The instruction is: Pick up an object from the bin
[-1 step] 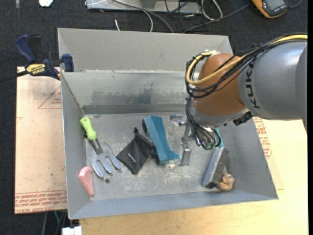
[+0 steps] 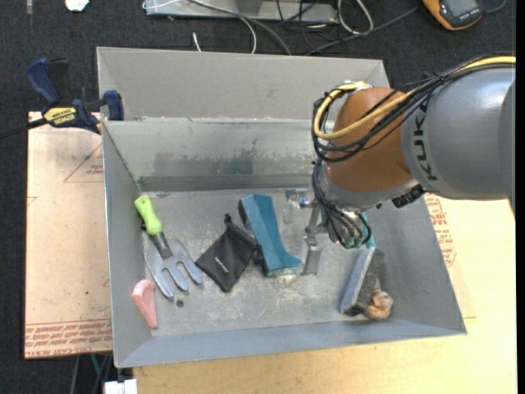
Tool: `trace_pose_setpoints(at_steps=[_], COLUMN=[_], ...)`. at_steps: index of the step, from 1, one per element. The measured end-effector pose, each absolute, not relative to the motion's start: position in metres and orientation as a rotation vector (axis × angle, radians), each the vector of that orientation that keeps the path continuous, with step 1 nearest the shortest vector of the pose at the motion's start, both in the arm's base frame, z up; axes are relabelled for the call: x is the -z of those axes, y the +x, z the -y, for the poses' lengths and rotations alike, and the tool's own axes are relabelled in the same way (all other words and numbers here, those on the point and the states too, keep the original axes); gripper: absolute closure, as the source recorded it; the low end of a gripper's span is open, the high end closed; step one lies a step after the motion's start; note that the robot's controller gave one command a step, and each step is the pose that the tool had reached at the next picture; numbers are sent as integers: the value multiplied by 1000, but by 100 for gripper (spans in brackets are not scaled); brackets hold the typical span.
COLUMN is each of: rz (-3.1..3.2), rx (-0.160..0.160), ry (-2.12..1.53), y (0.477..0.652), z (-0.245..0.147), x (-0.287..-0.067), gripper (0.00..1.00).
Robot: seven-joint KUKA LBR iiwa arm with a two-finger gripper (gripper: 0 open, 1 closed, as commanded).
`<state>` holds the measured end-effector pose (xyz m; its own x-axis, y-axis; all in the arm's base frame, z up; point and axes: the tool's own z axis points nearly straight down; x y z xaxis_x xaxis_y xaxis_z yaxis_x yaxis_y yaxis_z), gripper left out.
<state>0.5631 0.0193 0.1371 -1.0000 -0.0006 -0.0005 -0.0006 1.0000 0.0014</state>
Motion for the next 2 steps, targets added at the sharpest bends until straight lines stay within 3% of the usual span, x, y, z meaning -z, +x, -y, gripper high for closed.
trace_pose_setpoints(at_steps=[1, 2], rz=[-3128, -3101], rx=[1, -4], ry=[-223, -386], y=[580, 583], z=[-45, -51], x=[-95, -97], gripper=[0, 0])
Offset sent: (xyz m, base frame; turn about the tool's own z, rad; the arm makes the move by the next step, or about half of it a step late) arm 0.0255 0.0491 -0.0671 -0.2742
